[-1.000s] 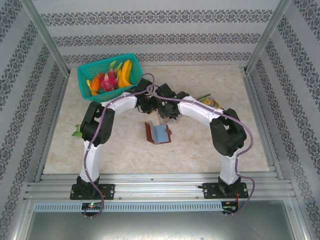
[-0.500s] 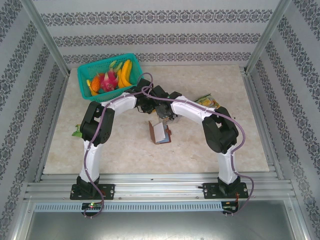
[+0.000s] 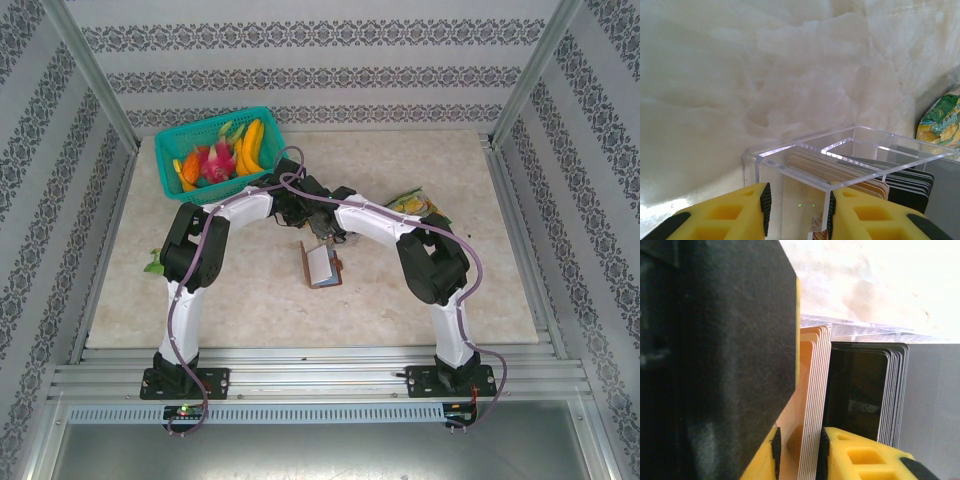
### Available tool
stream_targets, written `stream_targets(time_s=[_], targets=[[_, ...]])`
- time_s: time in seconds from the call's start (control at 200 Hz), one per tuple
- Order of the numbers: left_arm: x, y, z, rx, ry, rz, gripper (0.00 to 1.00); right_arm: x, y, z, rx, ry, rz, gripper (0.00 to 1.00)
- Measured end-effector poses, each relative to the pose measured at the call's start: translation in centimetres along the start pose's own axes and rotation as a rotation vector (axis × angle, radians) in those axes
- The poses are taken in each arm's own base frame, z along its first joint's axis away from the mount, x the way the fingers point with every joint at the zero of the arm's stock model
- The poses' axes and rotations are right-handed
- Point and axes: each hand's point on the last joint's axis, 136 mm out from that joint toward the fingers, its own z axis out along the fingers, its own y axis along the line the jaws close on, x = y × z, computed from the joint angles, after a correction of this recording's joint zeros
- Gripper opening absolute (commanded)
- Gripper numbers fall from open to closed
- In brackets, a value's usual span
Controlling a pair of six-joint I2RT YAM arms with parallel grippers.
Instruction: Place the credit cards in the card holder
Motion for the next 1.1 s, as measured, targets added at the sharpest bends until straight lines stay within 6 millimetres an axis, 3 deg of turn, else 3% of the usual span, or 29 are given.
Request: stream_targets(time_s=[0.445, 1.099], targets=[[-0.1, 0.0, 0.1, 0.007, -0.006, -0.002, 0.36, -0.3, -0.6, 0.0, 0.036, -0.015, 0.001, 0.16], [-0.1, -0.1, 0.1, 0.011, -0.005, -0.001, 0.35, -0.2, -1.2, -0.2, 0.067, -0.015, -0.032, 0.21]])
